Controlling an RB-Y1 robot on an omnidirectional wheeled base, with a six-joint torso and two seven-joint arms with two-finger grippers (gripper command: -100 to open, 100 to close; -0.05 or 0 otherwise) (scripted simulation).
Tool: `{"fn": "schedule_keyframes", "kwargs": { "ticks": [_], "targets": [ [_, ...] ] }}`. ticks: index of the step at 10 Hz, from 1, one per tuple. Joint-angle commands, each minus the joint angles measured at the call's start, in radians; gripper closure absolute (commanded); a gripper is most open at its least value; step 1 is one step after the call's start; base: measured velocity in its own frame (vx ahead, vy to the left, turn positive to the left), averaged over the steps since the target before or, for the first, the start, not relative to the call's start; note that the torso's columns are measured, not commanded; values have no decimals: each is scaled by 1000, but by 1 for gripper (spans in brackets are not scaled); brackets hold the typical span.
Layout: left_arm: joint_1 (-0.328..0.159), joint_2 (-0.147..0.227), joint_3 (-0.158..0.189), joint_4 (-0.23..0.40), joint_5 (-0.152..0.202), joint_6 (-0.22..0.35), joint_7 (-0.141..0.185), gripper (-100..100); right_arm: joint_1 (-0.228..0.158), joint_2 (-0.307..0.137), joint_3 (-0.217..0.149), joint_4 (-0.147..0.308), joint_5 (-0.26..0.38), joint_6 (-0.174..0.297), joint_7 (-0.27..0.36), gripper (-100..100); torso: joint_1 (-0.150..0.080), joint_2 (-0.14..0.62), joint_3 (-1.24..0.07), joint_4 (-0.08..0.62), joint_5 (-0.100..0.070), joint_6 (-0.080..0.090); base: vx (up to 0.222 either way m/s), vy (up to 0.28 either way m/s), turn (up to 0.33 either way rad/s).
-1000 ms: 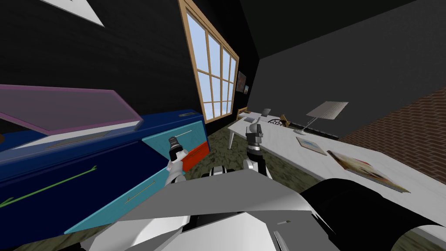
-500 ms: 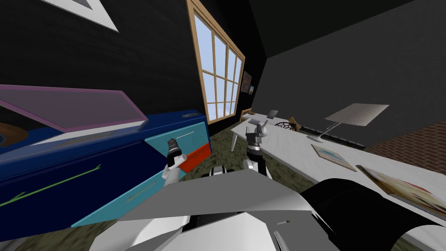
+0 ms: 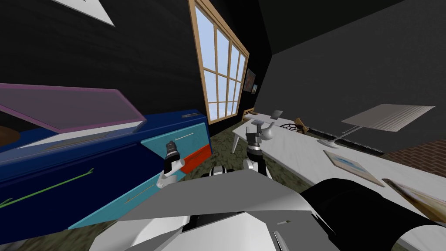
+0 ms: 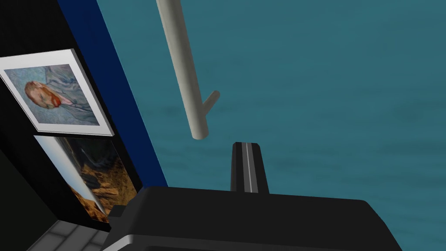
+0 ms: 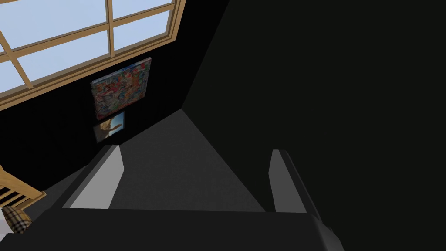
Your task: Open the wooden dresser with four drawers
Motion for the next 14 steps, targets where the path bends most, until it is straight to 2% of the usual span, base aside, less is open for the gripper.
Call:
{"fn": "schedule_keyframes", "kwargs": {
  "ticks": [1, 2, 3, 4, 6, 7, 8, 9, 10, 11, 13, 14],
  "targets": [
    [82, -3, -68, -79, 1, 16, 42, 100, 0, 0, 0, 0, 0, 0, 0, 0, -2, -4, -2, -1, -1, -2, 113, -29, 148],
    [111, -3, -68, -98, 1, 16, 42, 100, 0, 0, 0, 0, 0, 0, 0, 0, -3, -6, -4, -2, -1, 0, 65, -26, -27],
    [143, -8, -114, -137, 2, 31, 83, 100, 0, 0, 0, 0, 0, 0, 0, 0, -3, -3, -2, -1, -1, 0, 125, -32, 239],
    [169, -8, -133, -160, 2, 31, 83, 100, 0, 0, 0, 0, 0, 0, 0, 0, -3, -5, -3, -1, -1, -1, 123, -43, 137],
    [212, -8, -133, -191, 2, 31, 83, 100, 0, 0, 0, 0, 0, 0, 0, 0, -2, 0, 0, 0, -1, 0, 42, -16, -20],
    [253, -12, -183, -236, 2, 47, 123, 100, 0, 0, 0, 0, 0, 0, 0, 0, -1, 2, 1, 1, 0, -1, 68, -19, 243],
    [288, -12, -199, -264, 2, 47, 123, 100, 0, 0, 0, 0, 0, 0, 0, 0, -2, -2, -1, 0, -1, -2, 110, -40, 156],
    [310, -12, -199, -283, 2, 47, 123, 100, 0, 0, 0, 0, 0, 0, 0, 0, -3, -6, -3, -1, -1, 0, 85, -30, -15],
    [341, -16, -243, -315, 3, 63, 163, 100, 0, 0, 0, 0, 0, 0, 0, 0, -3, -4, -3, -1, -1, 0, 144, -29, 230],
    [371, -16, -264, -342, 3, 63, 163, 100, 0, 0, 0, 0, 0, 0, 0, 0, -2, -6, -4, -1, -1, -1, 139, -49, 142],
    [409, -16, -264, -376, 3, 63, 163, 100, 0, 0, 0, 0, 0, 0, 0, 0, -2, 0, 0, 0, -1, -1, 36, -23, -18],
    [449, -21, -314, -415, 4, 79, 204, 100, 0, 0, 0, 0, 0, 0, 0, 0, 0, 3, 2, 1, 0, -1, 83, -32, 245]
  ]
}}
